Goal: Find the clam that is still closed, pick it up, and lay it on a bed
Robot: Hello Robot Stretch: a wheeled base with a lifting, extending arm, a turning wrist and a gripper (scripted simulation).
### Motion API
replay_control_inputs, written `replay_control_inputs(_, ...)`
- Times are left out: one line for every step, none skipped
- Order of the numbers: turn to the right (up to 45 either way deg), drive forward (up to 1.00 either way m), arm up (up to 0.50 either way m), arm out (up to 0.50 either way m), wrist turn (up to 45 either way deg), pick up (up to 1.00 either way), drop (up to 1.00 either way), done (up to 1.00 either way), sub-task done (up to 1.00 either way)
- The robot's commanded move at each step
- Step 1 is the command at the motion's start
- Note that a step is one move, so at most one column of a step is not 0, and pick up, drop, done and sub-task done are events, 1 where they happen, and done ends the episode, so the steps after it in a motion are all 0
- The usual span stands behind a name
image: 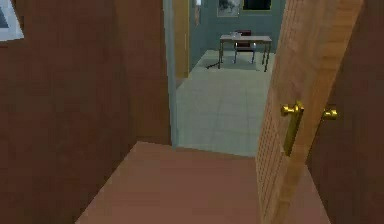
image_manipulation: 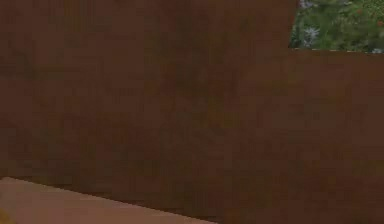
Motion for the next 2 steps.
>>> replay_control_inputs(0.0, 0.75, 0.0, 0.0, 0.0, 0.0, 0.0, 0.0, 0.0)
replay_control_inputs(0.0, 1.0, 0.0, 0.0, 0.0, 0.0, 0.0, 0.0, 0.0)
